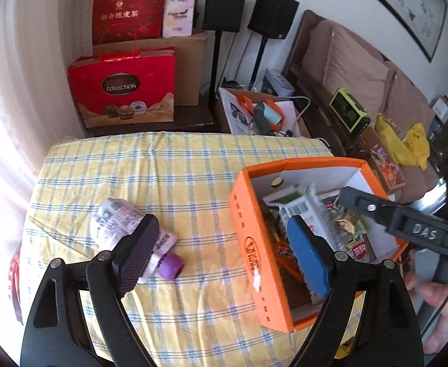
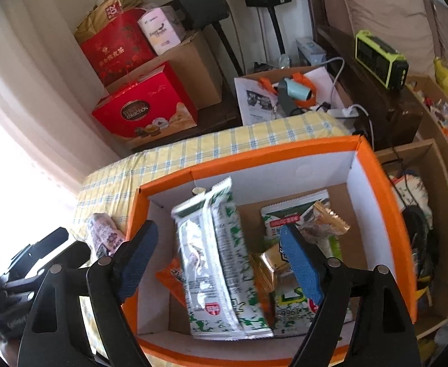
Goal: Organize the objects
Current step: 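Lower the orange packet into the box with the left gripper while the right releases the green-white packet inside, then withdraw both tools and move the right tool toward the purple-capped pouch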
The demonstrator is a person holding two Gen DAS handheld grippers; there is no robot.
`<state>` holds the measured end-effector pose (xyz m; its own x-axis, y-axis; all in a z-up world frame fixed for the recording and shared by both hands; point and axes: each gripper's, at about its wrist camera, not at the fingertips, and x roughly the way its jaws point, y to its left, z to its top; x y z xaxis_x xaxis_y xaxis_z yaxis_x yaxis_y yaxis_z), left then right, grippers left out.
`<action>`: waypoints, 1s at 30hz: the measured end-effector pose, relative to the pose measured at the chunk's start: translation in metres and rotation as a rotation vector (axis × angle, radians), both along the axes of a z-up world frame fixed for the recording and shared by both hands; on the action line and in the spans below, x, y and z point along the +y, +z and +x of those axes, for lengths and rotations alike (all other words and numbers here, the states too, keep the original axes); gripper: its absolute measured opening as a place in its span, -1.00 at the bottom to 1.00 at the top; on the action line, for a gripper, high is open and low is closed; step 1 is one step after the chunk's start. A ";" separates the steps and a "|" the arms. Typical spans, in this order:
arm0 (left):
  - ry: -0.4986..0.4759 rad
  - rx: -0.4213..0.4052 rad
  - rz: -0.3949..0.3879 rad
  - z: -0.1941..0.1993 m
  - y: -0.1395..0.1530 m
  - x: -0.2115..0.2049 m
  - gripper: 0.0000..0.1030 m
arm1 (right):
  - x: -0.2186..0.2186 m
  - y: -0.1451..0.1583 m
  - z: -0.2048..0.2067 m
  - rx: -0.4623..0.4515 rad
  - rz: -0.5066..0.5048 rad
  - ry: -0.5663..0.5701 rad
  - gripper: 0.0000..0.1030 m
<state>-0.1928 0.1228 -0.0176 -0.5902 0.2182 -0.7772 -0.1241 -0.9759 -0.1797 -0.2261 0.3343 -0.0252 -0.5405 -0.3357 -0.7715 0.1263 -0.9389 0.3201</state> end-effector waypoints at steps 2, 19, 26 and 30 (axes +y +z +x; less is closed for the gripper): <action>0.007 0.004 -0.011 0.001 0.001 -0.005 0.64 | -0.001 0.005 0.002 0.009 0.019 0.002 0.67; 0.051 0.025 -0.034 0.010 0.009 -0.035 0.96 | -0.035 0.013 0.019 0.057 0.146 0.051 0.99; 0.059 0.020 -0.045 0.012 0.009 -0.047 0.96 | -0.054 0.020 0.024 0.078 0.170 0.079 1.00; 0.066 0.014 -0.044 0.013 0.008 -0.057 0.97 | -0.064 0.023 0.026 0.086 0.173 0.090 1.00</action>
<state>-0.1800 0.0660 -0.0098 -0.6130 0.1445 -0.7768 -0.0615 -0.9889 -0.1354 -0.2001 0.2707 -0.0019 -0.5805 -0.2516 -0.7744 0.2316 -0.9628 0.1392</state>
